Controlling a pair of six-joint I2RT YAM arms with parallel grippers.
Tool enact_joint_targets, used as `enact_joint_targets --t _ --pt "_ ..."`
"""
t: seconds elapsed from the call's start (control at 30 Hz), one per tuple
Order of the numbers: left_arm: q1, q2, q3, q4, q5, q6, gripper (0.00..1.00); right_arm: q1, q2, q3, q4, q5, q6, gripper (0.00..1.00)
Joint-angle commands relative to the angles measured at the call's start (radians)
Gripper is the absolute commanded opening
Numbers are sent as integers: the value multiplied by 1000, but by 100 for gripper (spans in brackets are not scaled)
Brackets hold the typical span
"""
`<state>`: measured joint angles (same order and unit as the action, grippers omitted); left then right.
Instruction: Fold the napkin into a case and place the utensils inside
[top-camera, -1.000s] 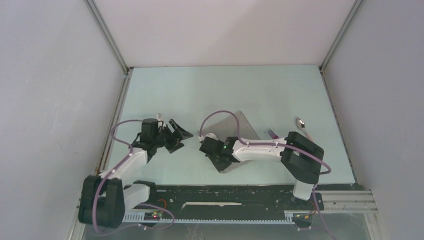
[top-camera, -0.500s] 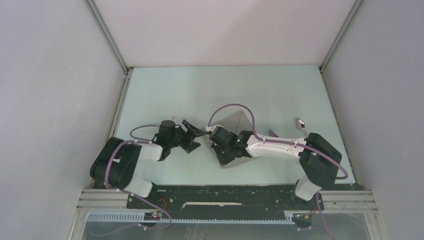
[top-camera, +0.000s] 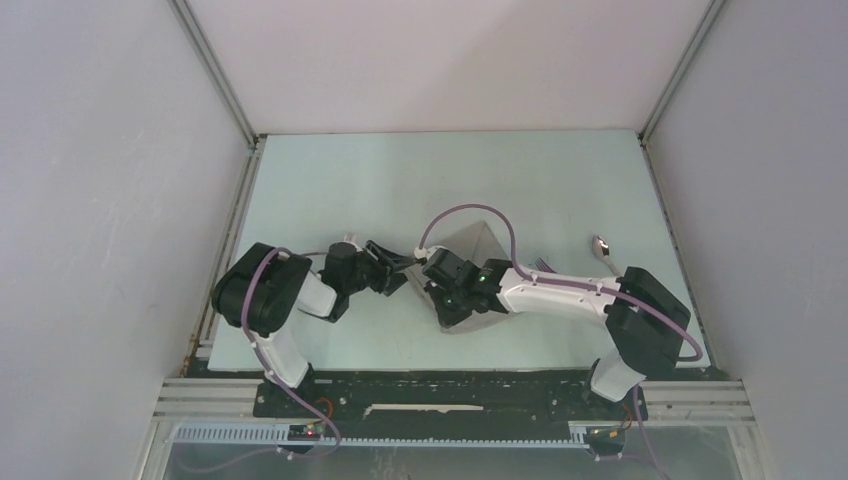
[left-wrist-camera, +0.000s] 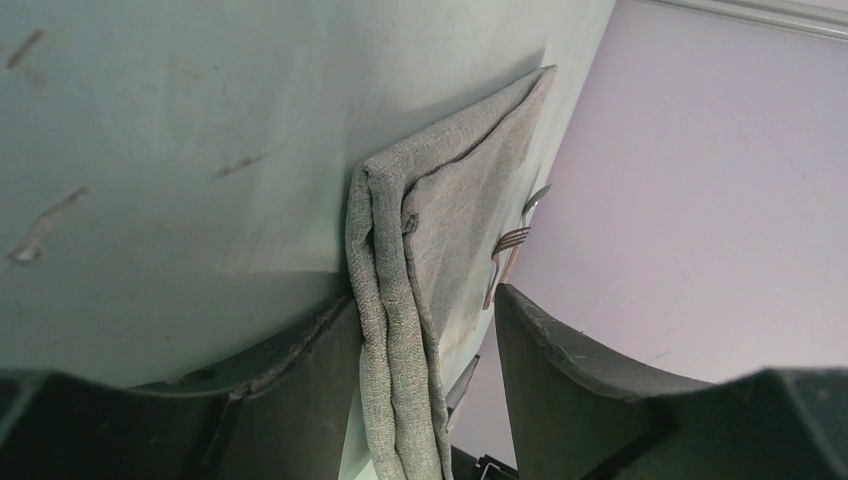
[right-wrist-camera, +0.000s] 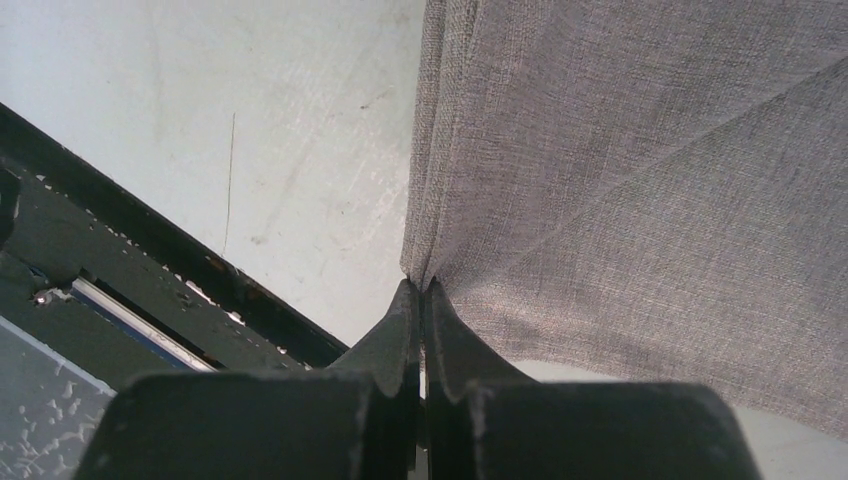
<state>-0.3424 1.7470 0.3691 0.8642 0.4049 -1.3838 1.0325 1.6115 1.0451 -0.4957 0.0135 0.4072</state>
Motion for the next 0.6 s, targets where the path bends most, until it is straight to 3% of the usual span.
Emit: enact_joint_targets --t 0.0,0.13,0.37,0.5,0.57 --pt "-8 19 -26 -2 -85 26 61 -15 -54 -4 29 -3 -22 0" --pt "-20 -48 10 -169 -133 107 61 -18 -70 -4 31 -3 -24 0" --pt "-21 -35 47 -168 -129 106 44 -19 -68 -4 34 -32 -31 0" --pt "-17 -53 65 -183 -141 127 26 -13 -64 -5 57 -36 -32 0" --pt "-3 -75 71 -204 -136 133 13 -5 -61 2 62 -44 -30 0"
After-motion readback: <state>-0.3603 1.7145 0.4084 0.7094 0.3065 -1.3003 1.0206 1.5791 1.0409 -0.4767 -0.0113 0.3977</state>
